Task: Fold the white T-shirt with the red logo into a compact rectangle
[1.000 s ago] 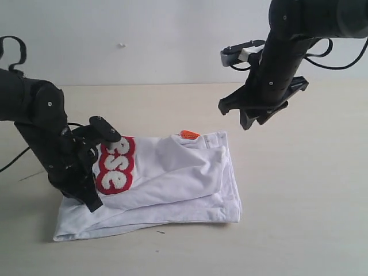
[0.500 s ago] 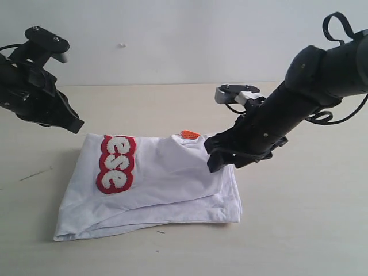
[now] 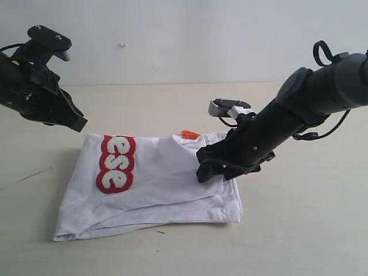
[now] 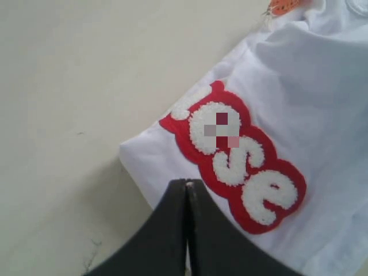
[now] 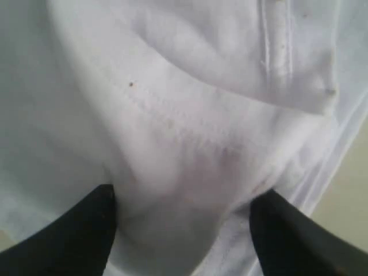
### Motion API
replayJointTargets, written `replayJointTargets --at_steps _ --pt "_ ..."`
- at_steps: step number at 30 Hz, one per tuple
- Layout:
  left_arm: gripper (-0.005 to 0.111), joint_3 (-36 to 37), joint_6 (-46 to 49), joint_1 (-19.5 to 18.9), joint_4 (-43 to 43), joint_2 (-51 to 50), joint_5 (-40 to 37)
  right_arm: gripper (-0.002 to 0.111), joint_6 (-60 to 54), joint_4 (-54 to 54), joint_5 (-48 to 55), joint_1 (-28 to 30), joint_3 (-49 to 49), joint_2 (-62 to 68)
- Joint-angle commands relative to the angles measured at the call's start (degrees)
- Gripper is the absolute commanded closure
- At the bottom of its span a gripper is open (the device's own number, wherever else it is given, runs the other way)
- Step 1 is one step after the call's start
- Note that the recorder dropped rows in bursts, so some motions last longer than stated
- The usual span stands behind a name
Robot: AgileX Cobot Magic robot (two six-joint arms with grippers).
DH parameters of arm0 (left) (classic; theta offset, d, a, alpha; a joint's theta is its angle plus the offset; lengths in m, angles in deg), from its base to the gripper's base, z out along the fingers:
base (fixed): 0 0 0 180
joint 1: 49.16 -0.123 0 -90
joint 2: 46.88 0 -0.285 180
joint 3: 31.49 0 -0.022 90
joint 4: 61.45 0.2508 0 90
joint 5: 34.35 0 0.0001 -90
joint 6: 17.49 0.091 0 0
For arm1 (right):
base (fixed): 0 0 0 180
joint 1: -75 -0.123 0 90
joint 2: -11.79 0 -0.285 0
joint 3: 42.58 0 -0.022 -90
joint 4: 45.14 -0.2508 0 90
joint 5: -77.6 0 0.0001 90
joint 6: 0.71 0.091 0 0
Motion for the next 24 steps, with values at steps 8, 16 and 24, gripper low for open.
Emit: replayJointTargets --at_steps 8,16,24 --pt "0.107 0.03 0.33 -0.13 -0.61 0.49 1.18 0.044 12.21 15.12 -0.28 -0.12 0.35 -2.75" --pt "0.107 0.03 0.46 -0.13 -0.73 0.49 1.40 0.044 10.96 12.72 1.17 -0.12 0.35 -1.67" --pt "0.107 0.03 1.23 -0.13 -0.83 -0.29 1.40 0.044 9.28 10.52 0.03 -0.12 0.35 -3.87"
